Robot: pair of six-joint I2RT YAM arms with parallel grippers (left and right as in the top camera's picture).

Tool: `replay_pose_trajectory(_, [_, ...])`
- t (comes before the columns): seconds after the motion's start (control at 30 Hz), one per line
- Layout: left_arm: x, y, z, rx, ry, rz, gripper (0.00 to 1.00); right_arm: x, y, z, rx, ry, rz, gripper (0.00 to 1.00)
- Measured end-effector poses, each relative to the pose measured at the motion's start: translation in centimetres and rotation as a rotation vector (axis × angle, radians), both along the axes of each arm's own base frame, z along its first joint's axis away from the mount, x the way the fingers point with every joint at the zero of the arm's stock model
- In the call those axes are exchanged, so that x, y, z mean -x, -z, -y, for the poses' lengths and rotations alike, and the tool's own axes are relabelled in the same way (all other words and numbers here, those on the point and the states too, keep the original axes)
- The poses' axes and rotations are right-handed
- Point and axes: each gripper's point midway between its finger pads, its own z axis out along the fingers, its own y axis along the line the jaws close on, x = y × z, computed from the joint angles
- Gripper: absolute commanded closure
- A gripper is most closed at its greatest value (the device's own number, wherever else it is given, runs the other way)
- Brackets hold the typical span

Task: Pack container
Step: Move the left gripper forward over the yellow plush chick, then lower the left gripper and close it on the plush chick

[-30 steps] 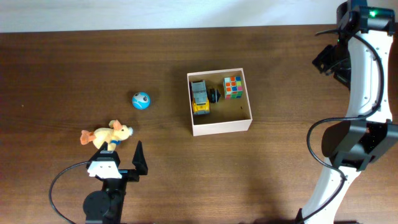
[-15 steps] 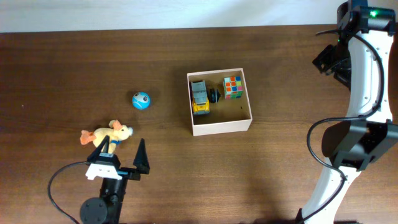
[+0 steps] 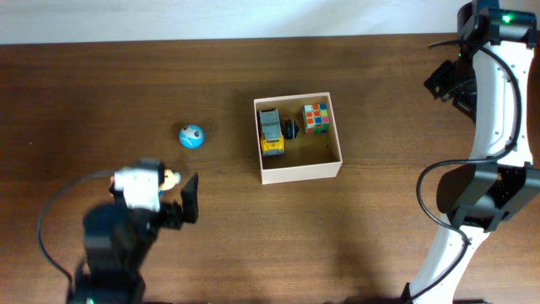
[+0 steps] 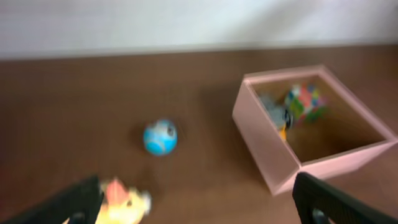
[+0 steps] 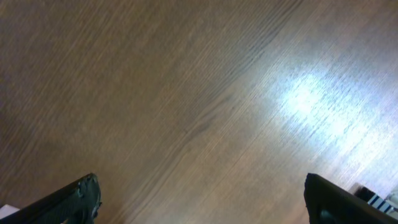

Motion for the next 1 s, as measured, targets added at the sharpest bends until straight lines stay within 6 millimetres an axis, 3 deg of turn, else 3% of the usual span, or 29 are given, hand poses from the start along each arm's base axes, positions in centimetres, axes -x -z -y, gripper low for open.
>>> replay_pose_trajectory(0.1, [-1.4,0.3,0.1,-0.017,0.005,-0.179,0.01,0.0,0.0,0.0,0.0,0.0,0.001,0.01])
replay_pose_trajectory(0.27, [-3.2,2.9,0.5,-0.024,0.027,-0.459,0.01,0.0,0.0,0.0,0.0,0.0,0.001,0.01])
replay_pose_trajectory(0.47, [-5.6,5.2,2.9,0.064,0.132,-0.569,0.01,0.0,0.0,0.0,0.0,0.0,0.0,0.01])
replay_pose_trajectory(0.73, [-7.5,8.6,4.1,0.117,0.181,-0.648,0.01,0.0,0.0,0.0,0.0,0.0,0.0,0.01])
replay_pose_trajectory(0.87, [-7.8,10.3,3.2,0.089,0.122,-0.697,0.01,0.0,0.0,0.0,0.0,0.0,0.0,0.01])
replay_pose_trajectory(1.0, [-7.0,12.5,-0.3,0.016,-0.124,-0.799,0.01,0.0,0.0,0.0,0.0,0.0,0.001,0.01])
